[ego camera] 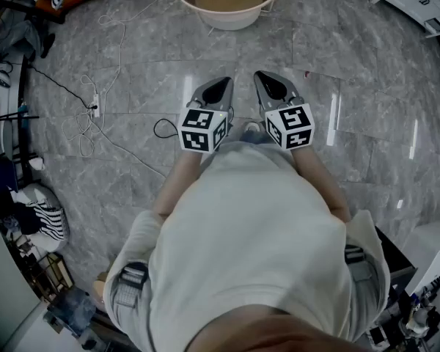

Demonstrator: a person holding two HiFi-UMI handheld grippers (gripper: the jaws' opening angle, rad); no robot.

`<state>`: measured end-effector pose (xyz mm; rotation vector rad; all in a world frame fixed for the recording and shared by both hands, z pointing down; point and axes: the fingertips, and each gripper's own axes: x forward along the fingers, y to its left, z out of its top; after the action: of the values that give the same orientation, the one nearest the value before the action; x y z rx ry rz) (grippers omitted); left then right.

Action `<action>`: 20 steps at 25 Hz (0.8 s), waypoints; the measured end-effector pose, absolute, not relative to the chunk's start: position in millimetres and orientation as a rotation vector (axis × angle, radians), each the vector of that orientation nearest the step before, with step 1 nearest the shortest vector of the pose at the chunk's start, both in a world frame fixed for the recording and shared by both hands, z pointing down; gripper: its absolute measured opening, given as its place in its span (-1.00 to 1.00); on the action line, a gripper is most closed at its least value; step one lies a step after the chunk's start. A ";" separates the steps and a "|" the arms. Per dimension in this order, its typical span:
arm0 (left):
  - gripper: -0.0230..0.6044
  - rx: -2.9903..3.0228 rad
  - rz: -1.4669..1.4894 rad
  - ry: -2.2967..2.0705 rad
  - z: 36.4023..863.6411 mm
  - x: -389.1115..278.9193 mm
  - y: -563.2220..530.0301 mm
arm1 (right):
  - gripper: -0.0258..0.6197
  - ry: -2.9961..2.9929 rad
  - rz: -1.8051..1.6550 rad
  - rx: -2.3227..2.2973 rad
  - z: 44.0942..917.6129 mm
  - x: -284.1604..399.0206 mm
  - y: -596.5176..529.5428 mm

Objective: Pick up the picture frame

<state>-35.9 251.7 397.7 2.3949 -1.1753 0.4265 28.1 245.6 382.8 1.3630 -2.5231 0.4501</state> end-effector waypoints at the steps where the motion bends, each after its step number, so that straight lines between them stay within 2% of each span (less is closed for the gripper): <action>1: -0.92 2.395 0.429 -1.183 394.7 -33.6 255.8 | -0.92 -2.519 0.451 1.354 382.4 28.6 250.5; 20: -0.93 2.379 0.374 -1.236 382.1 -22.7 260.1 | -0.92 -2.551 0.414 1.379 368.7 46.3 257.4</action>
<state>-22.7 260.1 382.1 2.3792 -1.2362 0.3742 46.3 257.4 368.7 1.3791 -2.5508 0.4138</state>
